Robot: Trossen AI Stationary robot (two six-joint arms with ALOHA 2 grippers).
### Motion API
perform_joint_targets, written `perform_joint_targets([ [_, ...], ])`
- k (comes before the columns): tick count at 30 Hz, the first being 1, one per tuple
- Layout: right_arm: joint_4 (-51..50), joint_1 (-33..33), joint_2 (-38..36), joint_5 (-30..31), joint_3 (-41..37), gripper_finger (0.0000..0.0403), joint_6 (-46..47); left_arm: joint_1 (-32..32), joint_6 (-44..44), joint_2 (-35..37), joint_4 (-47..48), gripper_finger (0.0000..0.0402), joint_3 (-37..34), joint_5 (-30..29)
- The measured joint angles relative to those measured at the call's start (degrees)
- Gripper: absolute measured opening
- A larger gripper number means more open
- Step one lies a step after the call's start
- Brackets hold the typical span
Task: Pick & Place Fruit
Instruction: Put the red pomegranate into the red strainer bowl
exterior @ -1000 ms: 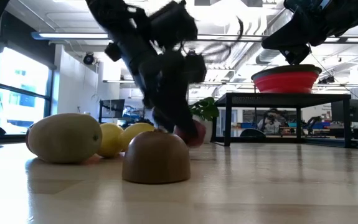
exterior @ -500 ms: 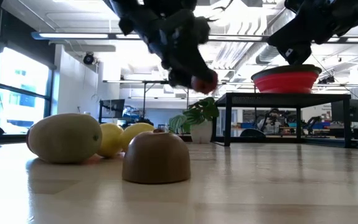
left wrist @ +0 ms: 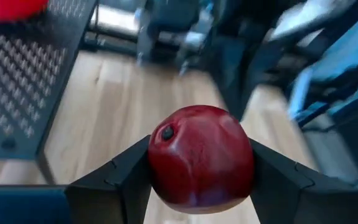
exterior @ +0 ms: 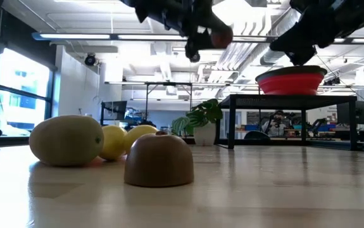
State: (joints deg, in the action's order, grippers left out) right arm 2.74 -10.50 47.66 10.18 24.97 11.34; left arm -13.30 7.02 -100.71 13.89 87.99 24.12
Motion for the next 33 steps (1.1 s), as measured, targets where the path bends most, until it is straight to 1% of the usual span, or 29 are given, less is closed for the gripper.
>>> perform_joint_targets([
  [5,4.6,0.0,0.0,5.3,0.0,0.0004,-9.8,-4.0,6.9,0.2,-0.4,0.0211,4.0,8.3],
  [9,10.7,0.1,0.0,6.4,0.0,0.0004,-19.5,-6.2,11.9,0.2,-0.6,0.0211,6.4,12.9],
  [14,19.8,1.8,0.0,6.5,0.0,0.0004,-30.4,-7.0,14.7,0.2,-0.4,0.0211,7.3,14.8],
  [18,24.6,3.2,0.0,6.4,0.0,0.0006,-34.8,-6.9,14.9,0.2,-0.4,0.0211,7.4,15.0],
  [20,25.4,3.5,0.0,6.4,0.0,0.0014,-36.5,-6.9,15.0,0.2,-0.4,0.0211,7.4,15.0],
  [22,25.6,3.6,0.0,6.4,0.0,0.0032,-37.5,-6.9,15.0,0.2,-0.4,0.0211,7.4,15.0],
  [24,26.1,3.5,0.5,6.4,0.0,0.0061,-37.6,-6.9,15.2,0.2,-0.4,0.0211,7.4,15.0],
  [29,26.8,3.5,2.5,6.4,0.0,0.0153,-37.1,-6.9,15.8,0.2,-0.4,0.0211,7.4,15.0],
  [33,29.7,3.5,6.2,6.4,0.0,0.0220,-36.8,-6.9,15.8,0.2,-0.4,0.0211,7.4,15.0],
])
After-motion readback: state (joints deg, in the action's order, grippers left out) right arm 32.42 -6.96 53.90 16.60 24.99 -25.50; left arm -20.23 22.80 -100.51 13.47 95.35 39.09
